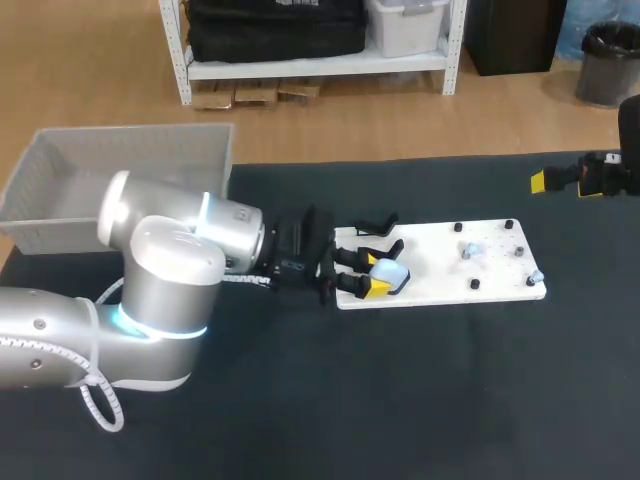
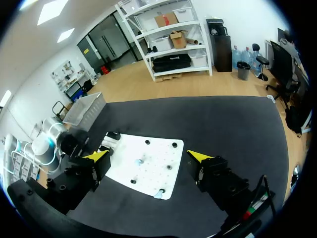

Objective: Pick up each earbud case from the left stands, insert the matching earbuds, close the lid, and place the case in the box.

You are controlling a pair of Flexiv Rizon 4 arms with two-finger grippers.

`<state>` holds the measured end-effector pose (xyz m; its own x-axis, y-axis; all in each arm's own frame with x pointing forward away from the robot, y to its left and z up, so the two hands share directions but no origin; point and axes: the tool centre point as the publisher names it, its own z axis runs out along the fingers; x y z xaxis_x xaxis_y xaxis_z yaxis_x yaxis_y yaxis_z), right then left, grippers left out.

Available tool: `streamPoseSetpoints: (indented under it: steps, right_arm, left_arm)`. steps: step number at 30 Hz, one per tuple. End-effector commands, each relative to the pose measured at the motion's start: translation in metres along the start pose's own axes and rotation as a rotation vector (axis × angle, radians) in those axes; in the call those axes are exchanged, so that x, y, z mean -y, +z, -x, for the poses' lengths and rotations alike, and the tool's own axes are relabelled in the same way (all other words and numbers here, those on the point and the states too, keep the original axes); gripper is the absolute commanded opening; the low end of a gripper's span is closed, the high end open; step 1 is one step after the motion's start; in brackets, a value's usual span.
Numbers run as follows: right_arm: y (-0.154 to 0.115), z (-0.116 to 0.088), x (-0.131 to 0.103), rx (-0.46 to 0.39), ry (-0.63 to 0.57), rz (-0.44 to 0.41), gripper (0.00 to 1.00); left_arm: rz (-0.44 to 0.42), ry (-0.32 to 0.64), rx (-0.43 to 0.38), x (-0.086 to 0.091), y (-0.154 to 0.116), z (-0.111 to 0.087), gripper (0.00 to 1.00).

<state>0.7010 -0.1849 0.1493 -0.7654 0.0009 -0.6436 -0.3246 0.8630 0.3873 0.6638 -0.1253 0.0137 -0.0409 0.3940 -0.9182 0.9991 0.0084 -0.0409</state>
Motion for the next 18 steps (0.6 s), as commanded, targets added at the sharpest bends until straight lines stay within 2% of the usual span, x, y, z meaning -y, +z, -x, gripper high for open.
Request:
streamPoseSetpoints:
  steps: [1, 4, 8, 11, 13, 14, 15, 18]
  right_arm:
    - [-0.0004, -0.0001, 0.0001, -0.001, -0.001, -0.002, 1.00]
    - [-0.0004, -0.0001, 0.0001, -0.001, -0.001, -0.002, 1.00]
    - [-0.0004, -0.0001, 0.0001, -0.001, -0.001, -0.002, 1.00]
    - [-0.0004, -0.0001, 0.0001, -0.001, -0.001, -0.002, 1.00]
    - [-0.0004, -0.0001, 0.0001, -0.001, -0.001, -0.002, 1.00]
    - [-0.0004, -0.0001, 0.0001, -0.001, -0.001, -0.002, 1.00]
    - [-0.0004, -0.0001, 0.0001, -0.001, -0.001, -0.002, 1.00]
    - [-0.0004, -0.0001, 0.0001, -0.001, -0.001, -0.002, 1.00]
  left_arm:
    - [0.006, 0.004, 0.009, 0.0012, -0.0025, -0.0010, 0.35]
    - [0.007, 0.008, 0.011, 0.0009, -0.0036, -0.0005, 0.25]
    - [0.004, 0.013, 0.015, 0.0010, -0.0052, 0.0010, 0.32]
    - [0.001, 0.017, 0.016, 0.0010, -0.0051, 0.0017, 0.31]
    - [0.000, 0.020, 0.016, 0.0009, -0.0048, 0.0019, 0.16]
    - [0.000, 0.021, 0.016, 0.0009, -0.0047, 0.0019, 0.03]
    - [-0.001, 0.021, 0.016, 0.0009, -0.0047, 0.0019, 0.00]
    - [-0.003, 0.023, 0.017, 0.0009, -0.0045, 0.0019, 0.00]
